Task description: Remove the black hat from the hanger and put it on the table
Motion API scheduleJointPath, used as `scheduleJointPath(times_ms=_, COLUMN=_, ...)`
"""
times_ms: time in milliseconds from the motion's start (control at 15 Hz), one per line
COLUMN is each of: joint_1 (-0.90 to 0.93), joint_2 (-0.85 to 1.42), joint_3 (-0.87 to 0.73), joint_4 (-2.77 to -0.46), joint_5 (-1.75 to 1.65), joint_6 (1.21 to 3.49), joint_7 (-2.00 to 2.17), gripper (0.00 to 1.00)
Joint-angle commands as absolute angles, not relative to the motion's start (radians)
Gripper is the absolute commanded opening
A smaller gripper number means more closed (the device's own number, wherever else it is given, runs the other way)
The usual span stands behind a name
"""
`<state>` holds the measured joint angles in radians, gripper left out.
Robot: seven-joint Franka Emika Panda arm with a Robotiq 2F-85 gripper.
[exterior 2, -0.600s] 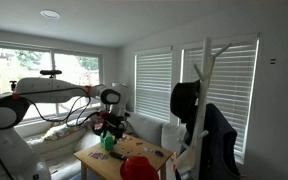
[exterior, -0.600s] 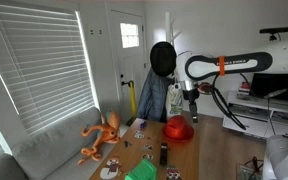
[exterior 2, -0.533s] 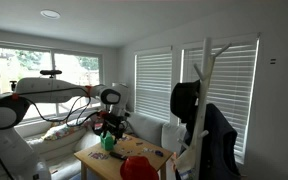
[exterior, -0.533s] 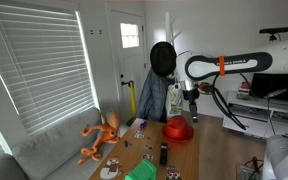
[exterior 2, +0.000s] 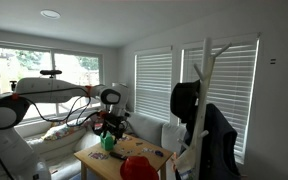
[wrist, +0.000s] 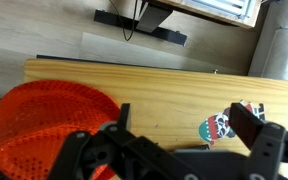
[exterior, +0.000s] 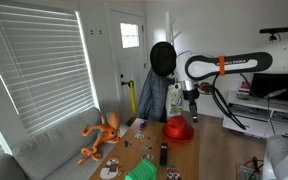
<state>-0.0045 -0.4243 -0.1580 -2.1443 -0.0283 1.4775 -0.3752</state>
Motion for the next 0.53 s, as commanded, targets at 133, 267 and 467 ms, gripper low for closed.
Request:
scheduleJointPath(times_ms=133, joint_1=-0.034, joint_2=-0.407, joint_3=-0.154, joint_4=-2.120, joint_5=0.009, joint_6=1.514, joint_7=-0.275, gripper=1.00)
scheduleJointPath(times_ms=267, joint_1=-0.048, joint_2=-0.409, joint_3=-0.155, joint_4=-2.105, joint_5=0.042, joint_6=1.548, joint_7=-0.197, gripper=1.00)
scheduleJointPath(times_ms=467, joint_1=-0.072, joint_2=-0.424, joint_3=-0.146, joint_4=-2.093, joint_5=0.063, joint_6=1.625, joint_7=-0.091, gripper=1.00)
